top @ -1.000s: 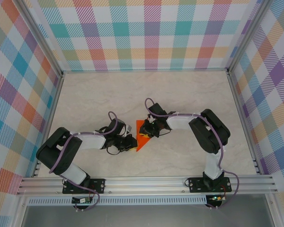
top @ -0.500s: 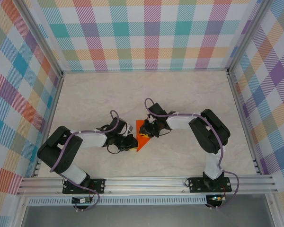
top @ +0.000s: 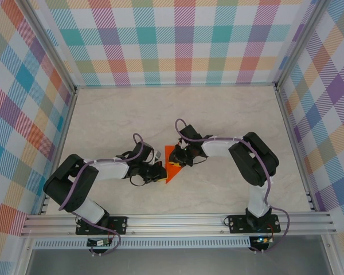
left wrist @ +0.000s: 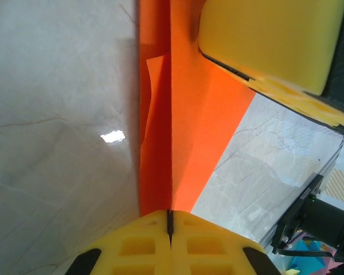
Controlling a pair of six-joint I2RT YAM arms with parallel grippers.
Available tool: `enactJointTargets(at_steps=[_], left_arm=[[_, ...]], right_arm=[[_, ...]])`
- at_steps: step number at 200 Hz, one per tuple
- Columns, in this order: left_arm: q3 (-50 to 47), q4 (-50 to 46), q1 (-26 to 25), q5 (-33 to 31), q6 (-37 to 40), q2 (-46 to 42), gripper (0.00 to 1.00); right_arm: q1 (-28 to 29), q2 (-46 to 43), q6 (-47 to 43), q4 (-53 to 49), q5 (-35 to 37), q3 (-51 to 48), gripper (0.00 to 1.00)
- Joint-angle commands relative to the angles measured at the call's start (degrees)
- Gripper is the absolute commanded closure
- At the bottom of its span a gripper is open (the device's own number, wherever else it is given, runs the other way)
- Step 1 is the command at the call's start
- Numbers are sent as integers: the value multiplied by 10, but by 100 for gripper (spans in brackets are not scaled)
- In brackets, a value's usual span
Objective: Fold a paper plane with a square sheet of paper (pick it up from the middle)
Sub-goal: Fourth fold the wing at the center of the table.
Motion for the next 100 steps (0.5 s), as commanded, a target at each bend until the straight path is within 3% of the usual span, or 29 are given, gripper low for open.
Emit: enactJointTargets(at_steps=[1, 43, 100], left_arm=[[-13, 7, -3, 22, 2, 7, 100], [-14, -25, -3, 38, 23, 26, 100], [-4, -98, -3, 11, 44, 49, 100]], right_arm=[[11, 42, -6, -42, 27, -19, 80], [11, 45, -6, -45, 29, -20, 79], [11, 48, -6, -46, 28, -15, 79]])
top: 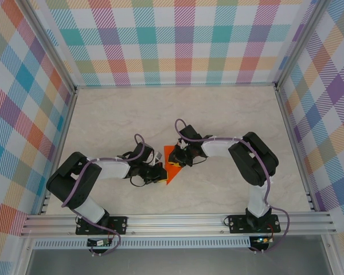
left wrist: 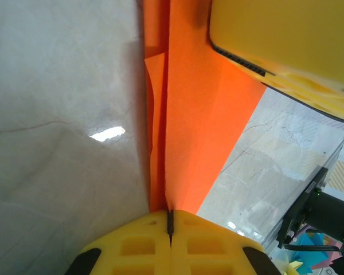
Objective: Fold a paper plane with a square sheet of paper (pick it up from the middle)
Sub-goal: Fourth fold the wing at the center of the table.
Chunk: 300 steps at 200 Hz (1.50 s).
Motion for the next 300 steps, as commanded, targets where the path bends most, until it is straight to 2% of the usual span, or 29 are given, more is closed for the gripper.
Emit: enactJointTargets(at_steps=[1, 51, 108, 141, 183, 217, 300], left_arm=[[-3, -105, -4, -4, 25, 26, 100], [9, -161, -4, -39, 41, 3, 94], [16, -179, -5, -79, 16, -109, 77], [28, -159, -5, -85, -10, -162, 74], [36, -53, -8, -30, -51, -116, 78], [35, 14, -13, -12, -72, -61, 81], [6, 32, -17, -21, -62, 19, 85]], right_arm=[[11, 46, -6, -48, 31, -15, 79], [11, 49, -9, -60, 35, -11, 79], [12, 49, -6, -62, 38, -10, 80], [12, 50, -8, -66, 39, -7, 80], [12, 51, -6, -65, 38, -6, 80], [13, 52, -5, -64, 36, -5, 80], [12, 57, -6, -64, 33, -7, 80]])
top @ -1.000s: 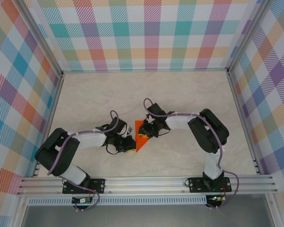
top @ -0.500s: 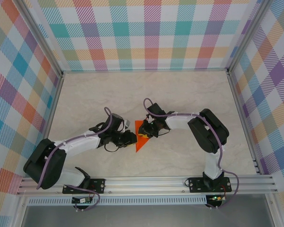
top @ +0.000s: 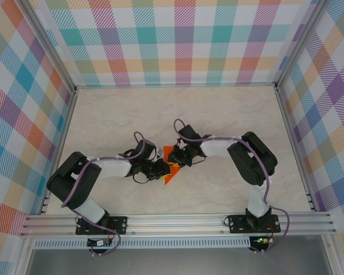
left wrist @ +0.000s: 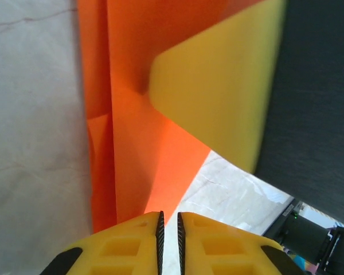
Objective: Fold a paper plane with a square sheet of paper (pick it up from the middle)
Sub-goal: Fourth fold the wing at the center of the table.
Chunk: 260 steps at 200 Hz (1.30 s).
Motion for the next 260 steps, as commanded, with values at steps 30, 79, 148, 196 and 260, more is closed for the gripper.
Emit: enactJointTargets(at_steps=[30, 79, 148, 196, 260], left_arm=[[-50, 0, -8, 24, 13, 15, 86], [-69, -76, -10, 10, 51, -31, 86], [-28, -104, -10, -35, 34, -134, 86], [1, -32, -15, 4, 6, -97, 85], [-9, -15, -33, 24, 2, -3, 84]], right_arm=[[9, 52, -3, -55, 37, -19, 80], [9, 54, -3, -56, 38, -20, 80], [9, 52, -2, -55, 39, -22, 80], [10, 55, -1, -55, 38, -18, 80], [10, 56, -2, -56, 39, -20, 80]])
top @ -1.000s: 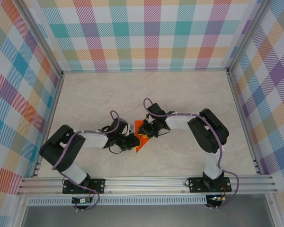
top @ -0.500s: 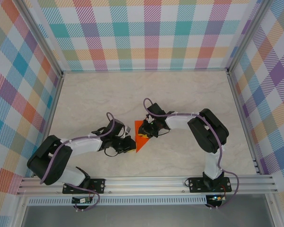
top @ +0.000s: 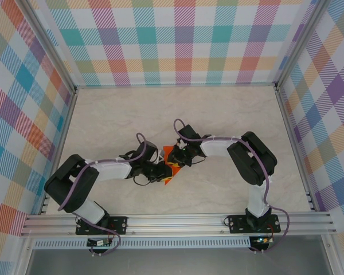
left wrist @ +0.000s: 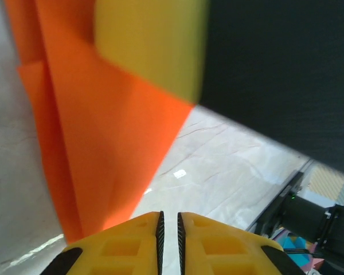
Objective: Fold a paper plane with a square sheet of paper (pick it up from the middle)
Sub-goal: Fourth fold the wing at the center of the table.
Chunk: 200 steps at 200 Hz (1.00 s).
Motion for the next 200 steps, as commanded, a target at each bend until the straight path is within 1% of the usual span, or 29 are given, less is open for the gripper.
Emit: enactJointTargets(at_steps=[1, 28, 66, 97, 115, 128, 145, 165, 181, 200], left_arm=[[-7, -1, -7, 11, -2, 15, 84], [-32, -39, -7, -12, 10, 17, 84], [-73, -37, -7, -4, 10, 5, 84], [-98, -50, -7, -19, 6, -21, 84], [-104, -58, -7, -27, -2, -52, 85], [-109, -66, -7, -37, -8, -94, 85], [-113, -100, -7, -90, -17, -172, 86], [-113, -123, 3, -138, -29, -248, 83], [-110, -106, 11, -151, -44, -264, 81], [-94, -66, 12, -146, -58, -242, 81]], right_arm=[[10, 54, -2, -56, 43, -22, 80], [10, 54, -2, -57, 43, -25, 80], [11, 54, -1, -56, 45, -25, 80], [10, 55, -1, -57, 44, -25, 80], [10, 56, -1, -58, 43, -25, 80], [10, 55, 1, -61, 44, -26, 80], [11, 53, 9, -60, 47, -30, 79], [14, 51, 28, -46, 42, -37, 80], [18, 49, 44, -36, 40, -42, 79], [25, 43, 61, -34, 46, -43, 80]])
